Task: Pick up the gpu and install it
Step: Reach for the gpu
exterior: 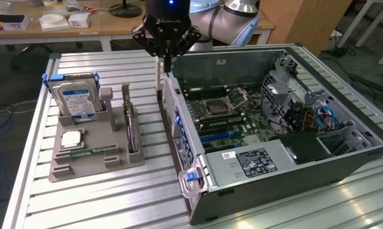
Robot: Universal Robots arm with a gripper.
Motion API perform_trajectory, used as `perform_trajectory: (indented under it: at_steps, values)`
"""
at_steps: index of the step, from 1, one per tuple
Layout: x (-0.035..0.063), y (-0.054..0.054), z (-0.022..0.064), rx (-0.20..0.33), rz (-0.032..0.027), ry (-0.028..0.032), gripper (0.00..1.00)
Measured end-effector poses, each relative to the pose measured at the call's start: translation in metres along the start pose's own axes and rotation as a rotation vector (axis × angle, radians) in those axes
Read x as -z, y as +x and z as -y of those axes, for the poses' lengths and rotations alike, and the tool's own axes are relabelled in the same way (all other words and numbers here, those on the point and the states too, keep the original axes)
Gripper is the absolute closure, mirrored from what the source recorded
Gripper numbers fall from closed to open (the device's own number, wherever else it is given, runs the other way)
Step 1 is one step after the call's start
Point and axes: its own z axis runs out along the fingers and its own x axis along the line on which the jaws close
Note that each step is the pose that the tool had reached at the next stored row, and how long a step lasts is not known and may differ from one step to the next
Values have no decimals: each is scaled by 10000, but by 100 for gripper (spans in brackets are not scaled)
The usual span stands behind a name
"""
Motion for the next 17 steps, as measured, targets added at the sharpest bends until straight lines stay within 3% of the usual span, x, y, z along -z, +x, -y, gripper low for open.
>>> perform_trajectory:
  at_steps: [17]
  values:
    - [0,643,48,0,-2,-1,90]
